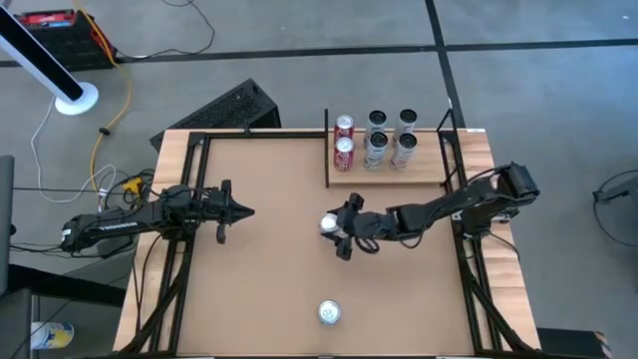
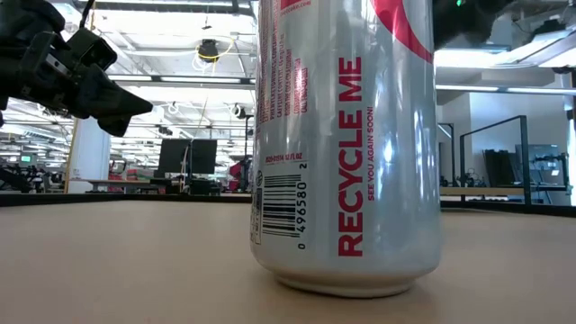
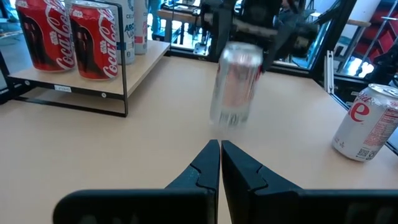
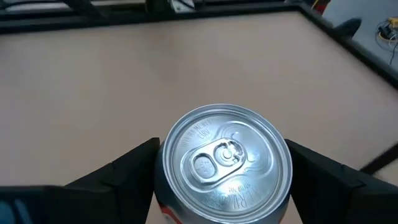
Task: Place canned beverage on shelf
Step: Put the top white soda can on the shelf
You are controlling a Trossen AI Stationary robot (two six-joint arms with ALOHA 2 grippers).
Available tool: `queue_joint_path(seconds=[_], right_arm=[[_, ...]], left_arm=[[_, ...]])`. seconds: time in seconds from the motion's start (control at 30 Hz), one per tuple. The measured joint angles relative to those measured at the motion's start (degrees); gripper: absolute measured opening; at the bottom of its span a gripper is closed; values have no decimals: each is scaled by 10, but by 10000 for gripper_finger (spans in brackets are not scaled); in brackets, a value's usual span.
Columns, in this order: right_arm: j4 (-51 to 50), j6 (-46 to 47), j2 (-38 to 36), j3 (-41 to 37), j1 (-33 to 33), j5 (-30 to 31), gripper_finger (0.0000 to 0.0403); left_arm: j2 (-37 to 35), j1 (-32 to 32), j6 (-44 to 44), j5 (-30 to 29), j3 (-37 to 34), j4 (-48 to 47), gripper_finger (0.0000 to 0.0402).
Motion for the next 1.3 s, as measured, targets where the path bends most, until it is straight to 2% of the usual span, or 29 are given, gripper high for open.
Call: queue_joint_path(seconds=[0.17, 0.43, 0.63, 0.77, 0.93, 1.17, 1.3], right_arm=[[-66, -16, -92, 0, 0, 0, 322], [-240, -26, -293, 0, -25, 24, 322], [-341, -36, -434, 0, -89, 58, 322], [-371, -64, -506, 0, -165, 70, 322], [-374, -114, -547, 1, -276, 91, 322], [-375, -127, -540, 1, -428, 92, 322], [-391, -116, -508, 1, -503, 46, 322]], left_arm=[[0, 0, 0, -2, 0, 0, 0], [1, 0, 0, -19, 0, -2, 0], [1, 0, 1, -21, 0, -2, 0], [1, 0, 8, -43, 0, -2, 0], [1, 0, 11, -47, 0, -2, 0], [1, 0, 16, -45, 0, -2, 0], [1, 0, 28, -46, 0, -2, 0]])
